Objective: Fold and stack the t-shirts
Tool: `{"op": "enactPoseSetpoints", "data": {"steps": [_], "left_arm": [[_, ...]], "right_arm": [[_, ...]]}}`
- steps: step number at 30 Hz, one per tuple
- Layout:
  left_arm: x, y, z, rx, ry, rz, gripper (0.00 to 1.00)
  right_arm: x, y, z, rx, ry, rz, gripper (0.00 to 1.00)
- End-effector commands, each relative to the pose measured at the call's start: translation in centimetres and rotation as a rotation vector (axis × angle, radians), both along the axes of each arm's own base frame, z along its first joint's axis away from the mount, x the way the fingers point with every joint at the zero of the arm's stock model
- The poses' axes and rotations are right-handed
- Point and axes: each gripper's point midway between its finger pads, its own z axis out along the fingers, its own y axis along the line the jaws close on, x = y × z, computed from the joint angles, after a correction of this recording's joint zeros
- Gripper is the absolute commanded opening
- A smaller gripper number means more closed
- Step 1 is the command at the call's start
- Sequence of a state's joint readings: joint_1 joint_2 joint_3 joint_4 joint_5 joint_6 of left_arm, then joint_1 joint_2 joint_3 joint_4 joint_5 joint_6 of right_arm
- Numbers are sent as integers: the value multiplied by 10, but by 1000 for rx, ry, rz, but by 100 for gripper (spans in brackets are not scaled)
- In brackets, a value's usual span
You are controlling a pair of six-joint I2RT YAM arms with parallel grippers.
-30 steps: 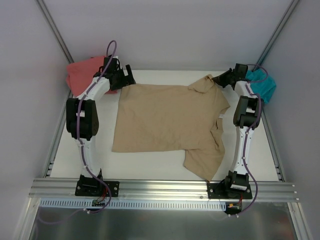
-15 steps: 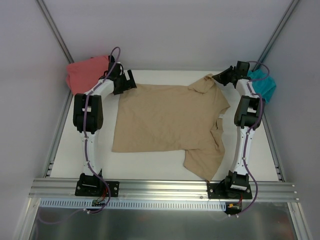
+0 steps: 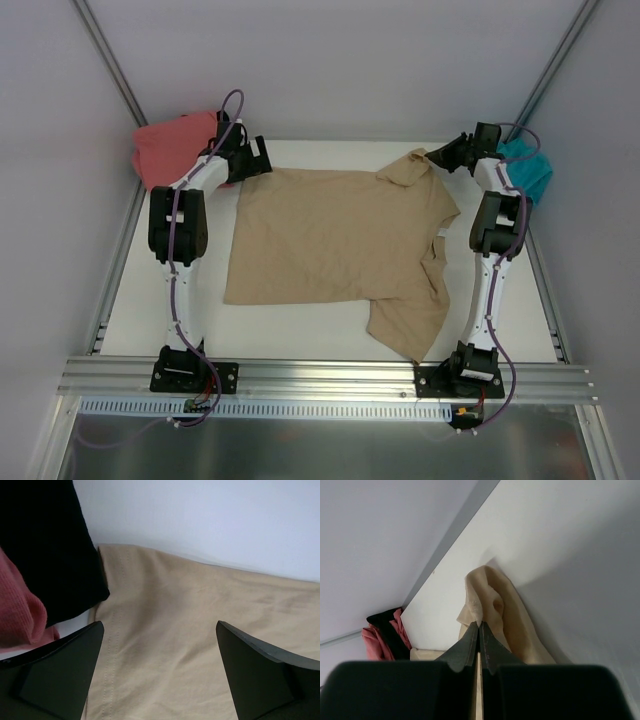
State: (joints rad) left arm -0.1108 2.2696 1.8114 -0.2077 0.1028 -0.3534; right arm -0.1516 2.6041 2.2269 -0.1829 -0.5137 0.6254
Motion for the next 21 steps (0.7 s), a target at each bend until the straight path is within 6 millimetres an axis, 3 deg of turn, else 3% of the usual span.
{"op": "enactPoseSetpoints", "data": {"steps": [1, 13, 21], "left_arm": [[5, 8, 0, 68, -8, 5, 98], [13, 23, -6, 128, 14, 73, 98], [24, 19, -10, 126, 24, 56, 98]], "right_arm": [[0, -4, 61, -9, -99, 21, 0], [-3, -5, 67, -10, -102, 31, 1], [-5, -9, 70, -15, -103, 27, 0]]}}
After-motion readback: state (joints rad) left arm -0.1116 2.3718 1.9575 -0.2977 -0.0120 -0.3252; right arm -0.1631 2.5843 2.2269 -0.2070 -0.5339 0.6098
